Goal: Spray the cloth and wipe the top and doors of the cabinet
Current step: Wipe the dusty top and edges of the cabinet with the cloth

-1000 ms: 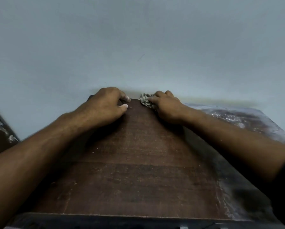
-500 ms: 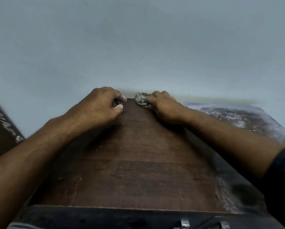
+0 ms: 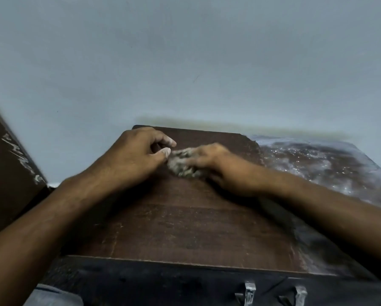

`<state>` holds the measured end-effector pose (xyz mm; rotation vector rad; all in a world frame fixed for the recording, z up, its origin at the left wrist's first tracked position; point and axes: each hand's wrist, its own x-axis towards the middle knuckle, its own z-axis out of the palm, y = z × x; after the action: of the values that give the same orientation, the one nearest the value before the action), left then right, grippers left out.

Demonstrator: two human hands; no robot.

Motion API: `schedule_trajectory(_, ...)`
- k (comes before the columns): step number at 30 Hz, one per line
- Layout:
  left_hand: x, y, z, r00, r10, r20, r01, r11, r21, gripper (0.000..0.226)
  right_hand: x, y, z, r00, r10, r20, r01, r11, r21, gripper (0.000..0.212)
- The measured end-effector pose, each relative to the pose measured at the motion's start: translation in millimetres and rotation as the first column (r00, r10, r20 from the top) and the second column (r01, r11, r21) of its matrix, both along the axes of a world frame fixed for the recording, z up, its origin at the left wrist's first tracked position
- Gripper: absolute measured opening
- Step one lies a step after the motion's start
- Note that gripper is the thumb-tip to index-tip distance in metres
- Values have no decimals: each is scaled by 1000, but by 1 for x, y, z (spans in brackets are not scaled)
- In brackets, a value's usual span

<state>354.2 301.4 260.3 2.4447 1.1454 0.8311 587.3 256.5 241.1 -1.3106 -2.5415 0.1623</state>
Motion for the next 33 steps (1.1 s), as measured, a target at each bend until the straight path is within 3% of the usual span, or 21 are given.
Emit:
schedule_trajectory(2,7,-3,1,1000,-11,-23,11,1000,-13,18,36,32,0,964,-263,30,263,965,-5,41)
schedule_trajectory(4,14,-4,1,999,-14,-50,13,1000,-27,20,56,52,-3,870,-481,111,486,874,-13,42)
schedule_trajectory(6,19,-3,3,999,2,-42,-4,1000,-28,22,47,56,-3,826,-542,152,548,837,9,41)
schedule_trajectory(11,22,0,7,1000,24,-1,-24,1000,5,22,-29,-13,-3,979,-176,102,180,983,-39,43)
schedule_trajectory(16,27,-2,4,998,-55,-17,55,998,-12,18,-52,-110,-9,971,241,9,-240,970,-33,45)
schedule_trajectory(18,30,-2,4,996,-82,-29,81,997,-9,19,-53,-96,-18,985,170,-12,-171,979,-111,32)
schedule_trajectory(21,36,-1,5,996,-82,-38,81,997,-16,20,-28,-40,-21,987,-140,74,151,975,-164,25)
schedule_trajectory(24,42,-2,6,996,-58,-68,57,998,-19,20,27,-1,-5,966,-254,39,254,967,7,41)
schedule_trajectory(28,41,-3,8,998,-45,-48,43,998,-34,22,51,46,-5,816,-563,128,565,825,30,43)
schedule_trajectory(30,40,-2,9,999,-32,-23,31,999,-36,23,32,42,-5,849,-514,121,517,856,0,43)
schedule_trajectory(33,38,1,8,999,-31,-7,31,999,-35,23,5,-8,-5,968,-246,45,247,969,-20,41)
